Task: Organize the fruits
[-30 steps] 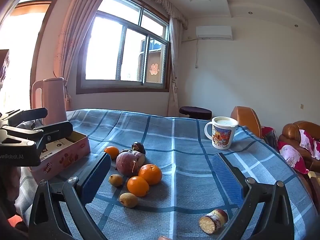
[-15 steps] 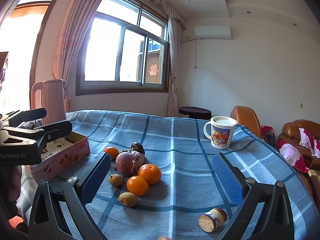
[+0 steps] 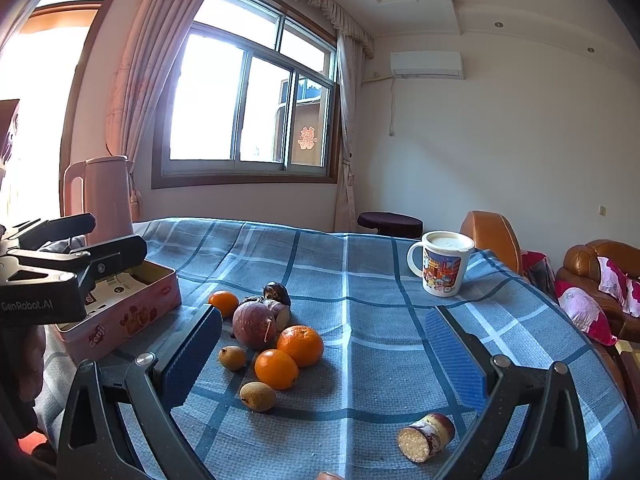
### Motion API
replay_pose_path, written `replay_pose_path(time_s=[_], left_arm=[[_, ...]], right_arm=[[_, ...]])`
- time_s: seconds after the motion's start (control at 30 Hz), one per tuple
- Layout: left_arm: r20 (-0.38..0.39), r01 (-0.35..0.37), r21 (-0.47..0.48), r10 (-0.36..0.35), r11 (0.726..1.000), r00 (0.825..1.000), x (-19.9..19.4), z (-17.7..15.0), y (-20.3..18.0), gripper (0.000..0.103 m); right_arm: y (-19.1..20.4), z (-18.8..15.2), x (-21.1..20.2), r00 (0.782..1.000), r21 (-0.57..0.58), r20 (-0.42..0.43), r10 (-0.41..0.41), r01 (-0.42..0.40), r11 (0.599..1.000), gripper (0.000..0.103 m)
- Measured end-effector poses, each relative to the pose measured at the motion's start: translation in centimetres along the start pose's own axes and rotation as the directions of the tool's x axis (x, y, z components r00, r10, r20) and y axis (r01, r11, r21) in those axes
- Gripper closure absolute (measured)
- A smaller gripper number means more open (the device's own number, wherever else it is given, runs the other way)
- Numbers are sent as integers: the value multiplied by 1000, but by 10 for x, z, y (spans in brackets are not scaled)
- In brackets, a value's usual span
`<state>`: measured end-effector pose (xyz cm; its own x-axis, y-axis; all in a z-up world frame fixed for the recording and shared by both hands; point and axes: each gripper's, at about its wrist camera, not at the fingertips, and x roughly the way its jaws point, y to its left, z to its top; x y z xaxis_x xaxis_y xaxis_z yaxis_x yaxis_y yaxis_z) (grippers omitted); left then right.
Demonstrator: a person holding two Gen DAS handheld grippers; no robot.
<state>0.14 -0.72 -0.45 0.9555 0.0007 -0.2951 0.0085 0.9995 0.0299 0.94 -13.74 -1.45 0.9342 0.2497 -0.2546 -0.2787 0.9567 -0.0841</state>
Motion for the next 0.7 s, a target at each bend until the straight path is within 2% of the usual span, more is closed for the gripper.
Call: replay_pose_path(time_s=[0.7], left_arm=[[-8,-6,-18,6,1000,1000,3,-7,6,0]], right_arm=[[3,-3,3,1000,-2,-7,5,-5,1000,1]])
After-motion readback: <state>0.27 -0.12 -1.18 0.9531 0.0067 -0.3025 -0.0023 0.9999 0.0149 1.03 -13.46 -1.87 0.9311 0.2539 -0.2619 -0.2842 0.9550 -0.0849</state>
